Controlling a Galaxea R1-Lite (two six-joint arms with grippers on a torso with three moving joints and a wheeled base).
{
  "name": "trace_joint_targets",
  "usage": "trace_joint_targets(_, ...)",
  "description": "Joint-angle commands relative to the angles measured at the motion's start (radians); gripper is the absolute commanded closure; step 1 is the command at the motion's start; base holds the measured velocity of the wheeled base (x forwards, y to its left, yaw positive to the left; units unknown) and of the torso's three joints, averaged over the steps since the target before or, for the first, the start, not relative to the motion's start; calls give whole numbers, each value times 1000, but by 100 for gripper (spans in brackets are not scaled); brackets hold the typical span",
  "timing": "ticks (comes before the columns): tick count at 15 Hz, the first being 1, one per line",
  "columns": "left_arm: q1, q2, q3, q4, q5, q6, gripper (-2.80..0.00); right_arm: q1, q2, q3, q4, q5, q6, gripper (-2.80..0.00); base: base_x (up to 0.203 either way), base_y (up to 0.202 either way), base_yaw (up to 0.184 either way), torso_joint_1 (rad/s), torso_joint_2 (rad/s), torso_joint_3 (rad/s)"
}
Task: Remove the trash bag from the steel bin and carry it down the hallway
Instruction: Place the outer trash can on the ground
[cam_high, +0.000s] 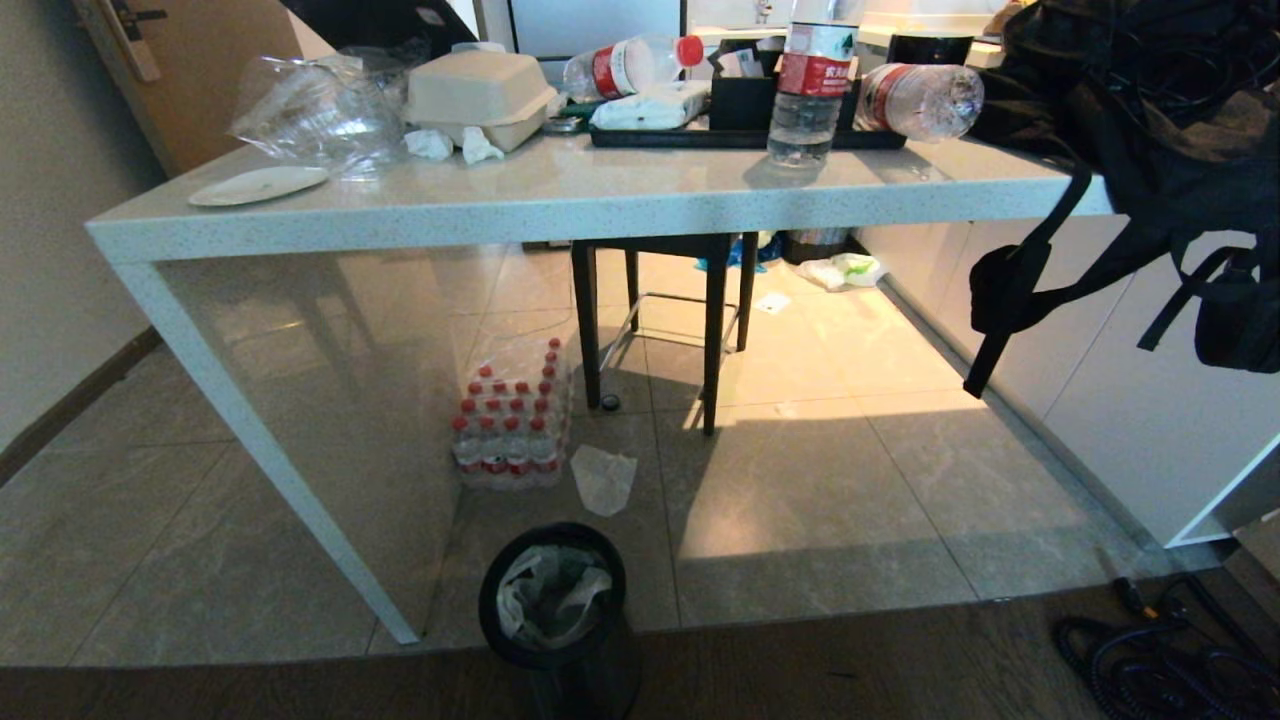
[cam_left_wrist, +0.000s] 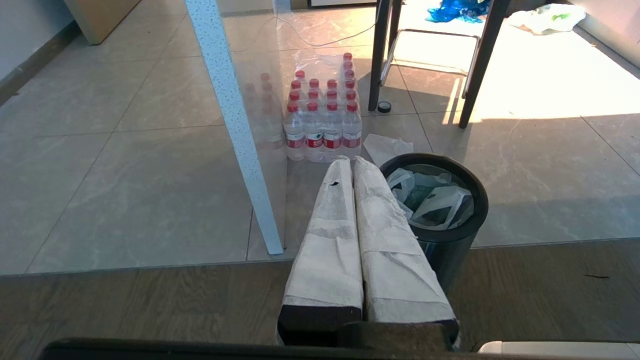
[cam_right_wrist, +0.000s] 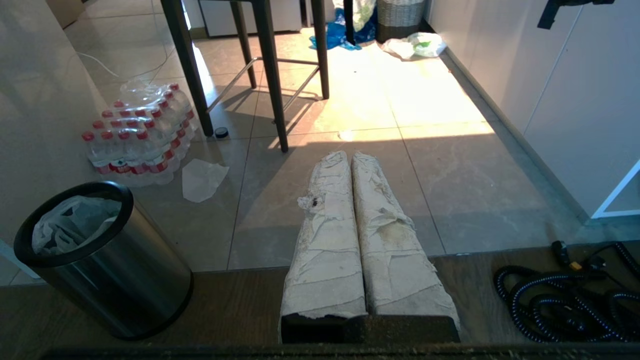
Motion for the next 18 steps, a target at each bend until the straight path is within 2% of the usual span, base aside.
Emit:
trace_joint_targets(1,0,1,0,0,0,0,0,0,0,38,-1,1,0,0,0,0,0,0,0,0)
trace_joint_targets(17,0,1,0,5,-5,12,0,0,0,38,-1,1,-2,0,0,0,0,0,0,0)
trace_joint_targets(18,0,1,0,0,0,-1,0,0,0,37,-1,1,-2,0,0,0,0,0,0,0)
